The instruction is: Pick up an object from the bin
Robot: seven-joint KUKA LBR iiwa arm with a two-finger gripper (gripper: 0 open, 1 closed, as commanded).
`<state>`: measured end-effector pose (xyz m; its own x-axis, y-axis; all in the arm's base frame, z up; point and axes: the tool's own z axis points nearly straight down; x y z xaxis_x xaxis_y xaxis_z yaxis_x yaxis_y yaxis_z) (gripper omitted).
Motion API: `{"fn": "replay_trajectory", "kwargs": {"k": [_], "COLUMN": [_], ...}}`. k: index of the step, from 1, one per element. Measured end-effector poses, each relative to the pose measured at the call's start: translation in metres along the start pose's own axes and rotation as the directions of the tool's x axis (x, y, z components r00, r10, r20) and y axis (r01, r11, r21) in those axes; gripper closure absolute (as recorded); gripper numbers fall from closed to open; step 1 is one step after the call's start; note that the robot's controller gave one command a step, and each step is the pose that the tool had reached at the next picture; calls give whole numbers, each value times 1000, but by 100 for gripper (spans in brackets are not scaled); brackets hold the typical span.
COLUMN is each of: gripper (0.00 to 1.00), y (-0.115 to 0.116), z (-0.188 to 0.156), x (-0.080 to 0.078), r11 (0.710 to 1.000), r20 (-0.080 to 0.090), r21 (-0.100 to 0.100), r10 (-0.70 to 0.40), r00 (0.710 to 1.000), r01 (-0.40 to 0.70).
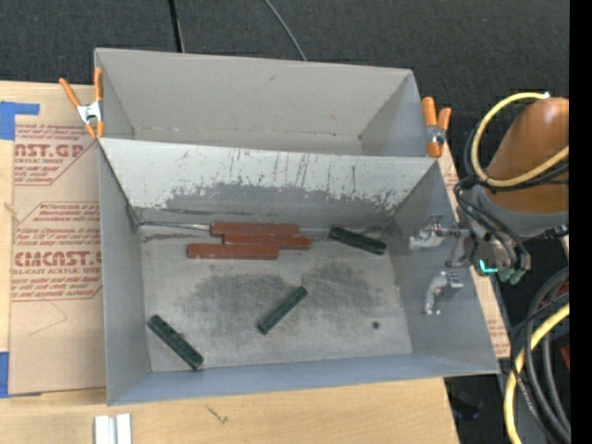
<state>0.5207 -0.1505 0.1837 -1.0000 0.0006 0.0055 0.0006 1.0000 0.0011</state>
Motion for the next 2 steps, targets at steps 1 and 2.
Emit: {"fn": "replay_trajectory", "kwargs": {"k": [1, 2], "gripper": [0, 0], "y": [0, 18], "z": [-3, 46], "x": [-2, -20], "r11": [1000, 1000], "r20": [7, 15], "r21": [2, 4], "r10": [-2, -22], "r00": [1000, 1000], "r01": [2, 22]}}
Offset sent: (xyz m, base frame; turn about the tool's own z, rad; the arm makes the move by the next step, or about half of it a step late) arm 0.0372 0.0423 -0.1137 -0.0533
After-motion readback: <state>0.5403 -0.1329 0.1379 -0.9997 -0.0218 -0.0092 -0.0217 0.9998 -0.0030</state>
